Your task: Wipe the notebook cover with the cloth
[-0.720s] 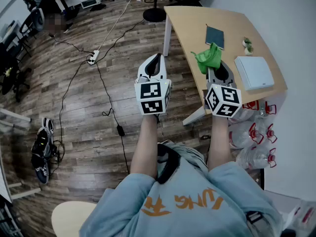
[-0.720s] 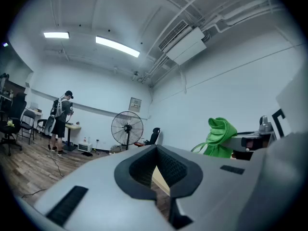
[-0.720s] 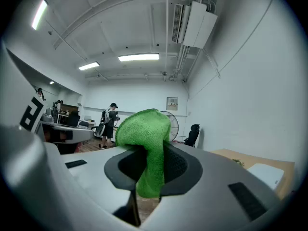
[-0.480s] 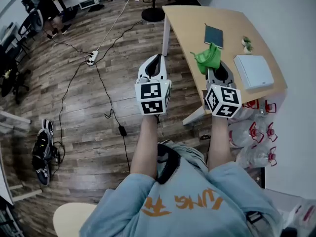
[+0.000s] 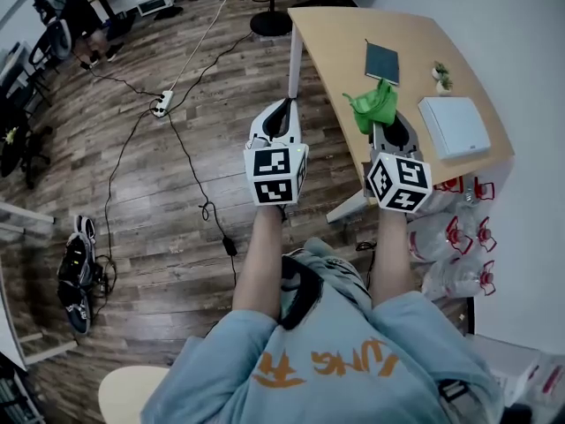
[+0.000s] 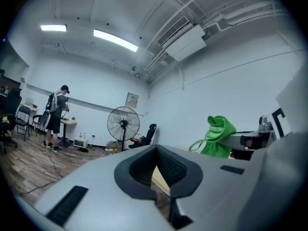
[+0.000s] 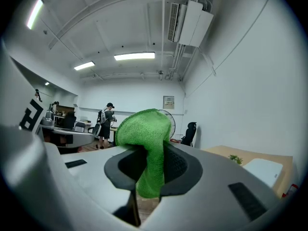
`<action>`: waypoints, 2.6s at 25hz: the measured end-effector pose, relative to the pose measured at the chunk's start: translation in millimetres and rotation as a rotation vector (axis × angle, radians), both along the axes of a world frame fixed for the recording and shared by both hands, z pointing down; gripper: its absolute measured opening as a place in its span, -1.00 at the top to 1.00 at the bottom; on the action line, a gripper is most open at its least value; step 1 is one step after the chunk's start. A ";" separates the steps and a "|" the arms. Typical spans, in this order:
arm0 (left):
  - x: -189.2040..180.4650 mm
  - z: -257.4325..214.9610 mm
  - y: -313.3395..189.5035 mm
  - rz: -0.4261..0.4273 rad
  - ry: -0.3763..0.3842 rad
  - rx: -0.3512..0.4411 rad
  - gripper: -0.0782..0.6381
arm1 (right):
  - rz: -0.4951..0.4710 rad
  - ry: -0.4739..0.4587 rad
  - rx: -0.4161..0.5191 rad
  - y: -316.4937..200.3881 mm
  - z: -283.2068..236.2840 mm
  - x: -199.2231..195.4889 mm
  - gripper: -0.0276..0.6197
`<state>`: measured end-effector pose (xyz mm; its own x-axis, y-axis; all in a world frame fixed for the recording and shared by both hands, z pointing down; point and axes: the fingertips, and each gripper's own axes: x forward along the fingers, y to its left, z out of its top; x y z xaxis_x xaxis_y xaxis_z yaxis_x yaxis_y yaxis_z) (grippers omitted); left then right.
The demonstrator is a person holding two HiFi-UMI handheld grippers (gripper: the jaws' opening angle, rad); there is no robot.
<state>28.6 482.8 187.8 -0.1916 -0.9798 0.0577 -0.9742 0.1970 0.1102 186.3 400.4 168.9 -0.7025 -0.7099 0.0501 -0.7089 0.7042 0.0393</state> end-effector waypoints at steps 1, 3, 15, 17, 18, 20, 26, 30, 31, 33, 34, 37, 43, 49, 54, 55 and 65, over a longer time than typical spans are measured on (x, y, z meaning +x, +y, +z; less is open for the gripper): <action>-1.2 1.0 -1.3 0.001 0.001 -0.003 0.74 | 0.002 0.001 -0.003 -1.4 1.3 -0.6 0.72; -4.6 2.3 -3.3 0.001 0.005 -0.007 0.74 | 0.005 0.005 -0.008 -3.8 2.9 -2.8 0.72; -23.7 10.8 -40.0 0.032 0.007 -0.024 0.74 | 0.035 -0.005 -0.024 -41.9 8.7 -19.8 0.72; -30.8 15.2 -49.8 0.029 0.005 -0.028 0.74 | 0.041 -0.009 -0.031 -55.0 13.3 -25.3 0.72; -36.2 17.0 -55.3 0.025 0.005 -0.031 0.74 | 0.041 -0.011 -0.031 -62.0 14.7 -29.6 0.72; -49.7 19.9 -67.7 0.014 0.007 -0.036 0.74 | 0.036 -0.017 -0.032 -77.3 16.1 -41.6 0.72; -84.7 37.2 -103.7 -0.008 0.031 -0.063 0.74 | 0.006 -0.006 -0.062 -119.4 32.5 -83.9 0.72; -109.4 66.1 -138.3 -0.029 0.072 -0.112 0.74 | -0.012 0.026 -0.108 -158.2 57.6 -110.7 0.72; -115.9 72.6 -148.5 -0.030 0.079 -0.127 0.74 | -0.012 0.030 -0.117 -169.3 61.8 -116.7 0.72; -129.8 83.3 -169.8 -0.034 0.091 -0.152 0.74 | -0.012 0.034 -0.131 -192.6 67.2 -128.9 0.72; -136.8 87.6 -181.0 -0.036 0.097 -0.164 0.74 | -0.010 0.033 -0.138 -204.9 69.4 -134.8 0.72; -152.9 96.5 -220.2 -0.029 0.102 -0.197 0.74 | 0.004 0.020 -0.163 -244.1 75.9 -148.8 0.72; -159.3 106.0 -313.5 0.041 0.072 -0.250 0.74 | 0.066 -0.018 -0.217 -335.3 88.9 -158.5 0.72; -151.9 101.2 -390.8 0.133 0.019 -0.282 0.74 | 0.119 -0.079 -0.231 -403.6 87.5 -160.1 0.72; -128.6 105.6 -432.6 0.224 -0.010 -0.315 0.74 | 0.183 -0.104 -0.268 -438.2 100.7 -141.0 0.72; -124.1 106.8 -438.4 0.239 -0.007 -0.319 0.74 | 0.198 -0.108 -0.275 -443.8 103.6 -136.1 0.72; -102.1 126.4 -469.0 0.319 0.020 -0.356 0.74 | 0.305 -0.111 -0.317 -467.2 127.0 -99.2 0.72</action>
<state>-73.5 13.8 314.2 0.1200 -0.9080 0.4014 -0.9906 -0.0827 0.1091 87.1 -66.7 295.9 -0.4772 -0.8470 0.2343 -0.8734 0.4278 -0.2327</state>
